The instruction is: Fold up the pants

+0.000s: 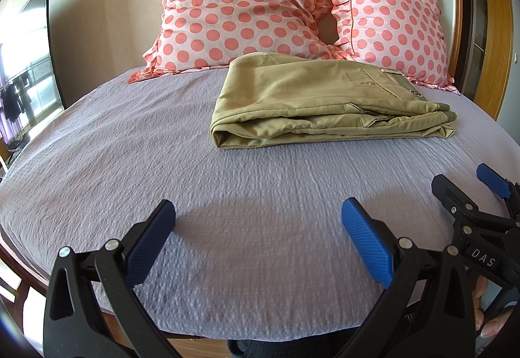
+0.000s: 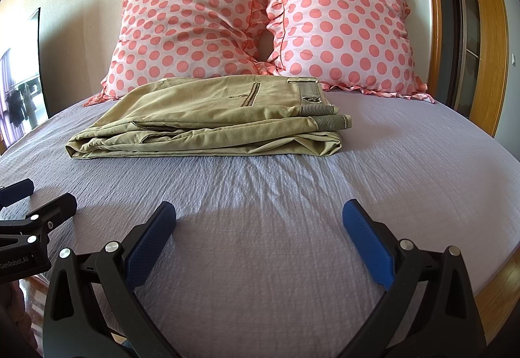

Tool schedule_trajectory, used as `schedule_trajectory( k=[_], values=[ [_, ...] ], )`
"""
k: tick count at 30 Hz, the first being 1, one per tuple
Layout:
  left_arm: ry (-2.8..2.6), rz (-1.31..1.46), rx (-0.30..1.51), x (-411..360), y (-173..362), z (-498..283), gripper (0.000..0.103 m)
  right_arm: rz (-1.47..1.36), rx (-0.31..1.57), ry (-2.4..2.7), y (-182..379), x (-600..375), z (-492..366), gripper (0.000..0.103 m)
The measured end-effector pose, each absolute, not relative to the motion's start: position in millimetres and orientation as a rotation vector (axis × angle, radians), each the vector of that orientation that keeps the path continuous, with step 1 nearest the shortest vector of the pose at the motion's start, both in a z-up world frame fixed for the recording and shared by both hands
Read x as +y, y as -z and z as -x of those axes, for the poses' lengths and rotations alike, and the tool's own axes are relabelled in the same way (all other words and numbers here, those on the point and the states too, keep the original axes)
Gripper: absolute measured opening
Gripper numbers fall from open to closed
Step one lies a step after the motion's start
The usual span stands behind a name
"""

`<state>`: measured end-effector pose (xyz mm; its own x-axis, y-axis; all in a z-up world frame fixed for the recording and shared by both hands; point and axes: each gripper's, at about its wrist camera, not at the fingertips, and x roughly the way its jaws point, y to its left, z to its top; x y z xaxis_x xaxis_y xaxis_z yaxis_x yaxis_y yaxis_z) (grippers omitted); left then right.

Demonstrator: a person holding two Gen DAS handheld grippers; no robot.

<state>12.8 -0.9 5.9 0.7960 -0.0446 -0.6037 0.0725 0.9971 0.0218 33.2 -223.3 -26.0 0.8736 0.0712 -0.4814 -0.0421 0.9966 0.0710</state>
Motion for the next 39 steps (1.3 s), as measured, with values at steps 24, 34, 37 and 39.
schedule_trajectory(
  k=[24,34,37,39],
  values=[
    [0.066,-0.044,0.663,-0.7,-8.4,-16.1,0.101,-0.059,0.504,-0.059,26.1,-223.4,-33.2,0.102],
    [0.066,-0.044,0.662,-0.7,-8.5,-16.1,0.101,-0.059,0.504,-0.059,26.2,-223.3,-33.2,0.102],
    [0.066,-0.044,0.661,-0.7,-8.5,-16.1,0.101,-0.059,0.504,-0.059,26.2,-223.2,-33.2,0.102],
    [0.065,-0.044,0.662,-1.2,-8.5,-16.1,0.101,-0.059,0.504,-0.059,26.2,-223.2,-33.1,0.102]
  ],
)
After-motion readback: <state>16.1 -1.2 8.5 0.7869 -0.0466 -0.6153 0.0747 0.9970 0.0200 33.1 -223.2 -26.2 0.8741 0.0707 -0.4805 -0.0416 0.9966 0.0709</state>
